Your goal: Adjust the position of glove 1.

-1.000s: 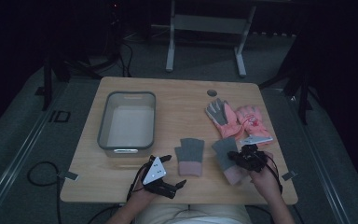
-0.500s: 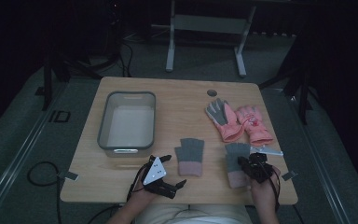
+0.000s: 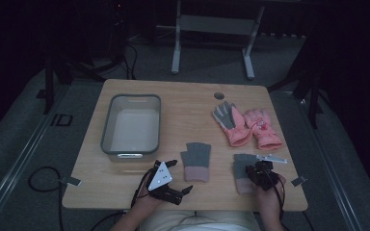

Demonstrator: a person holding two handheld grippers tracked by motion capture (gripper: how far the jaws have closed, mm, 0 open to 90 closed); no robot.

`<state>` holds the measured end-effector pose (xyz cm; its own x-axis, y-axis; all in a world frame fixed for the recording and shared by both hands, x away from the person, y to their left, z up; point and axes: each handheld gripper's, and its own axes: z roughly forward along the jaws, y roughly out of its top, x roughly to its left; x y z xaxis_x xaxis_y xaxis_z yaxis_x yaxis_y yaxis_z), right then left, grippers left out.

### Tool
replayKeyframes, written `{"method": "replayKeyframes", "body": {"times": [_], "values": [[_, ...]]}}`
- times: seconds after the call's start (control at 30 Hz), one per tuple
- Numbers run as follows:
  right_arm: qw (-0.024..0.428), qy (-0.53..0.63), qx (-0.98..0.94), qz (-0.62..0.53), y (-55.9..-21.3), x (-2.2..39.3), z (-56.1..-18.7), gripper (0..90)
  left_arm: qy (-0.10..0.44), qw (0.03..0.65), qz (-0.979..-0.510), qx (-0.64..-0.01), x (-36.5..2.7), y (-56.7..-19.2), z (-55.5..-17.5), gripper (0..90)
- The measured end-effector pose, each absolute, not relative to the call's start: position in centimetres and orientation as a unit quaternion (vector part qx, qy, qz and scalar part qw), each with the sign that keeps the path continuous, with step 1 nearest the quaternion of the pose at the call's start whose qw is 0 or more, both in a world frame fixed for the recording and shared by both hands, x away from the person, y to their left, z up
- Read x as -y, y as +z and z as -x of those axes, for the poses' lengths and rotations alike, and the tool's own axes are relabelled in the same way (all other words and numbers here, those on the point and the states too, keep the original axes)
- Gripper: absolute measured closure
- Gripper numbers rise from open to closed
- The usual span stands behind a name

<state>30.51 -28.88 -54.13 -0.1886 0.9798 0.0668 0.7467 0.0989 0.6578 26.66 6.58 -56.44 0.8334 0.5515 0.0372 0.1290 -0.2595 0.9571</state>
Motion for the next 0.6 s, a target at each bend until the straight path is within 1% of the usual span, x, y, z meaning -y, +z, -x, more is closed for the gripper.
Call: {"method": "replayKeyframes", "body": {"times": [0.1, 0.17, 0.27, 0.33, 0.47, 0.5, 0.57, 0.6], "values": [[0.203, 0.295, -0.716, -0.599, -54.3, 29.0, -30.5, 76.6, 0.186, 0.567, -0.772, -0.22, -6.6, -56.4, -26.7, 0.0], [0.196, 0.296, -0.719, -0.597, -54.1, 29.2, -30.6, 74.5, 0.186, 0.568, -0.771, -0.22, -6.6, -56.4, -26.7, 0.0], [0.198, 0.3, -0.731, -0.58, -53.5, 29.6, -30.7, 72.0, 0.185, 0.569, -0.771, -0.219, -6.6, -56.4, -26.7, 0.0], [0.192, 0.313, -0.749, -0.552, -52.8, 30.3, -30.9, 67.4, 0.184, 0.569, -0.772, -0.218, -6.6, -56.4, -26.7, 0.0], [0.186, 0.31, -0.769, -0.528, -52.2, 31.3, -31.3, 65.6, 0.183, 0.569, -0.772, -0.218, -6.6, -56.4, -26.7, 0.0], [0.168, 0.322, -0.784, -0.503, -51.8, 31.8, -31.5, 65.1, 0.183, 0.568, -0.772, -0.218, -6.6, -56.4, -26.7, 0.0], [0.162, 0.325, -0.806, -0.468, -51.7, 31.9, -31.7, 63.6, 0.183, 0.567, -0.773, -0.218, -6.6, -56.4, -26.7, 0.0], [0.162, 0.325, -0.806, -0.468, -51.7, 31.9, -31.7, 63.6, 0.183, 0.567, -0.773, -0.218, -6.6, -56.4, -26.7, 0.0]]}}
